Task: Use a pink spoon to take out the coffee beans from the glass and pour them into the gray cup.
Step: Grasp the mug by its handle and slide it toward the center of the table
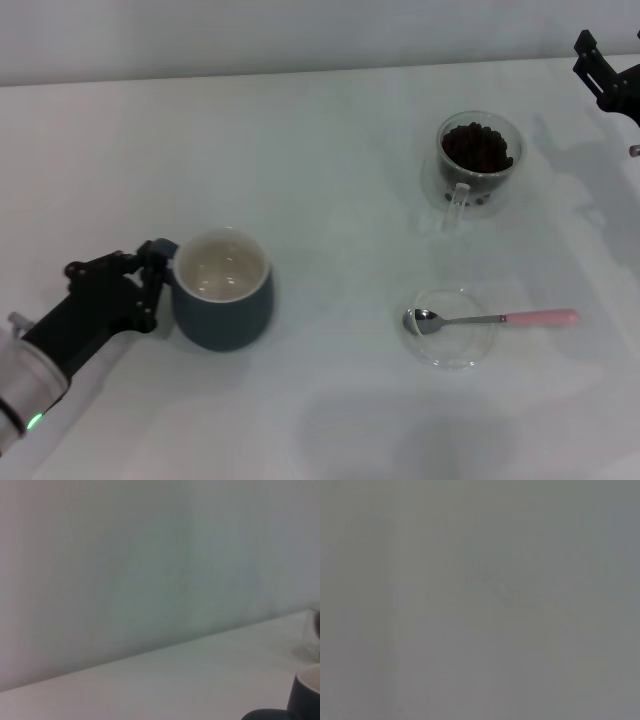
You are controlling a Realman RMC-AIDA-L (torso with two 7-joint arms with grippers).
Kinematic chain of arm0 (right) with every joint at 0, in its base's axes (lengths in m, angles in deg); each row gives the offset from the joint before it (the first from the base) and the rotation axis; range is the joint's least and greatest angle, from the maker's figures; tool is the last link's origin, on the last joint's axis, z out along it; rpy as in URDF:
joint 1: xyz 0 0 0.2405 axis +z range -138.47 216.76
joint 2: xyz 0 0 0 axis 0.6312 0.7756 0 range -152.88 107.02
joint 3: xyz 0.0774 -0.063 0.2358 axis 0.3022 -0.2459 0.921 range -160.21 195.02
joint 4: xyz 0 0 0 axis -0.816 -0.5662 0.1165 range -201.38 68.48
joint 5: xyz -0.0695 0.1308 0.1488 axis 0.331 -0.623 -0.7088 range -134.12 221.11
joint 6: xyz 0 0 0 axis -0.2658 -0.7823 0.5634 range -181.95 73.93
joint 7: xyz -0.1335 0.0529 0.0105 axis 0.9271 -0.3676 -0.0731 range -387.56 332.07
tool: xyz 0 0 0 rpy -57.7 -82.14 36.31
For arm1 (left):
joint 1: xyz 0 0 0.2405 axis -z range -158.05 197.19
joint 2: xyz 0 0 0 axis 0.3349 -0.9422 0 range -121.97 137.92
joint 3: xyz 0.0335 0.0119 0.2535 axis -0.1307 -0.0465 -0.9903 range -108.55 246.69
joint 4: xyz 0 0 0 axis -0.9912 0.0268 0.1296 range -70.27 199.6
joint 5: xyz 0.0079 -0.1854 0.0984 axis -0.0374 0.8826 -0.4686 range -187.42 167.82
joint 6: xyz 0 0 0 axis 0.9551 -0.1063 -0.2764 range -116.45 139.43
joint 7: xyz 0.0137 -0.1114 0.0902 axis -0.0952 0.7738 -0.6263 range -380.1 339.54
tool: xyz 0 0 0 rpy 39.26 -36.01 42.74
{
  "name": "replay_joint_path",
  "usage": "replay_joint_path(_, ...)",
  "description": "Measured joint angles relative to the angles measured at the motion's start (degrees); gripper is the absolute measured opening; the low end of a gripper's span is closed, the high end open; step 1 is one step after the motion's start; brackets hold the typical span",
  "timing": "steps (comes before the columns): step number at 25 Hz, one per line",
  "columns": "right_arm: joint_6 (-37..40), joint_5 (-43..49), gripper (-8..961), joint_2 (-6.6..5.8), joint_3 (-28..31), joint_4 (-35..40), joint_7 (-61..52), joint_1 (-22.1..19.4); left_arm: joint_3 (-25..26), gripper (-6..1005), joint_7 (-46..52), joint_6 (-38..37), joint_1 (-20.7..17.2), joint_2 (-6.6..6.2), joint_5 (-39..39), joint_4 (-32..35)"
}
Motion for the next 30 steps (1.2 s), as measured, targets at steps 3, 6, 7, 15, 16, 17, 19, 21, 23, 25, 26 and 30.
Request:
replay_joint_path(3, 0.0, 0.0, 840, 0.0, 0.0, -0.01, 0.0, 0.0, 0.0, 100, 0.0, -2.13, 1.35, 0.0, -1.88, -0.69)
replay_joint_path(6, -0.02, 0.0, 840, 0.0, 0.0, -0.08, -0.02, 0.12, 0.01, 99, 0.0, -2.67, 2.19, 0.06, -2.86, -1.02)
replay_joint_path(7, -0.02, 0.0, 840, 0.0, 0.0, -0.11, -0.04, 0.23, 0.0, 99, 0.0, -2.73, 2.47, 0.09, -3.06, -1.23)
replay_joint_path(15, -0.05, 0.0, 840, 0.0, 0.0, -0.18, -0.08, 0.82, 0.15, 97, 0.0, -6.18, 3.61, 0.1, -3.5, -2.16)
replay_joint_path(16, -0.06, 0.0, 840, 0.0, 0.0, -0.19, -0.09, 0.83, 0.15, 97, 0.0, -6.55, 3.62, 0.1, -3.5, -2.36)
replay_joint_path(17, -0.06, 0.0, 840, 0.0, 0.0, -0.19, -0.09, 0.84, 0.14, 97, 0.0, -6.77, 3.63, 0.1, -3.51, -2.48)
replay_joint_path(19, -0.07, 0.0, 840, 0.0, 0.0, -0.18, -0.09, 0.88, 0.1, 96, 0.0, -7.0, 3.61, 0.13, -3.52, -2.75)
replay_joint_path(21, -0.09, 0.0, 840, 0.0, 0.0, -0.05, -0.09, 0.94, 0.08, 96, 0.0, -7.03, 3.36, 0.18, -3.55, -3.04)
replay_joint_path(23, -0.1, 0.0, 840, 0.0, 0.0, 0.03, -0.09, 0.95, 0.08, 95, 0.0, -7.05, 3.13, 0.18, -3.57, -3.36)
replay_joint_path(25, -0.11, 0.0, 840, 0.0, 0.0, 0.04, -0.09, 0.96, 0.08, 95, 0.0, -7.06, 2.94, 0.19, -3.58, -3.53)
replay_joint_path(26, -0.11, 0.0, 840, 0.0, 0.0, 0.06, -0.09, 0.96, 0.09, 95, 0.0, -7.04, 2.81, 0.18, -3.58, -3.61)
replay_joint_path(30, -0.11, 0.0, 840, 0.0, 0.0, 0.14, -0.09, 0.97, 0.44, 107, 0.02, -6.75, 1.51, 0.16, -3.57, -5.08)
